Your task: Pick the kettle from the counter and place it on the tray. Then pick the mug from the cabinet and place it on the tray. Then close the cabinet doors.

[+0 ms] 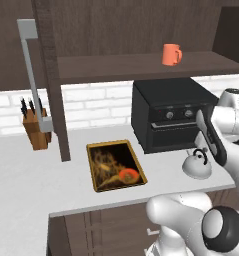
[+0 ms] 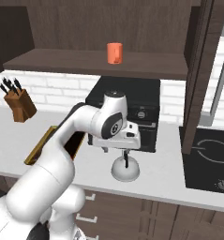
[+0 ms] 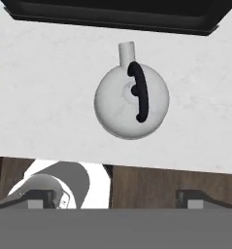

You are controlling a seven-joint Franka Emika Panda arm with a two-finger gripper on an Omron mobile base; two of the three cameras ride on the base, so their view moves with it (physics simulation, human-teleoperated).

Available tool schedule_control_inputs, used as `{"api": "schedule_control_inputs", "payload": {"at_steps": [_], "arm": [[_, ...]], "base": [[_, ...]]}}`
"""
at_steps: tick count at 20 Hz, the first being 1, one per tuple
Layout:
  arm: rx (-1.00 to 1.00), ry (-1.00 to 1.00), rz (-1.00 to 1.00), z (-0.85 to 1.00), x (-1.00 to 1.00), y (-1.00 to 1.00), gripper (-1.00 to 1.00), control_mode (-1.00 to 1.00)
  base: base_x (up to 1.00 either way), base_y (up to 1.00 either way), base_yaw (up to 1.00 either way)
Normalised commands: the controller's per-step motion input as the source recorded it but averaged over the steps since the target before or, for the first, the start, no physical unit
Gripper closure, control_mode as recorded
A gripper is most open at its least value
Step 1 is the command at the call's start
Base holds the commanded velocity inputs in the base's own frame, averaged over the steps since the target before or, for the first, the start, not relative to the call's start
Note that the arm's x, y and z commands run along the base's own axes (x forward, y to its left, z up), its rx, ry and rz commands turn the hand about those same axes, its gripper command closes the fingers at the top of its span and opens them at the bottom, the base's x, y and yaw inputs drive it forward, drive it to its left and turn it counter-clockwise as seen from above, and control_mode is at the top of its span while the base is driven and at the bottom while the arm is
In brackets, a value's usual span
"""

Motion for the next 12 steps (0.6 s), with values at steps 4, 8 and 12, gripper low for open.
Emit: {"api": "schedule_control_inputs", "payload": {"at_steps": [4,8,12], "arm": [[-0.05,0.06,0.01,-0.44,0.4,-0.03,-1.0,-1.0],[0.0,-0.01,0.02,-0.43,0.3,-0.05,-1.0,-1.0],[0.0,-0.07,0.01,-0.43,0.28,-0.02,-1.0,-1.0]], "base": [[0.0,0.0,0.0],[0.0,0.0,0.0],[0.0,0.0,0.0]]}}
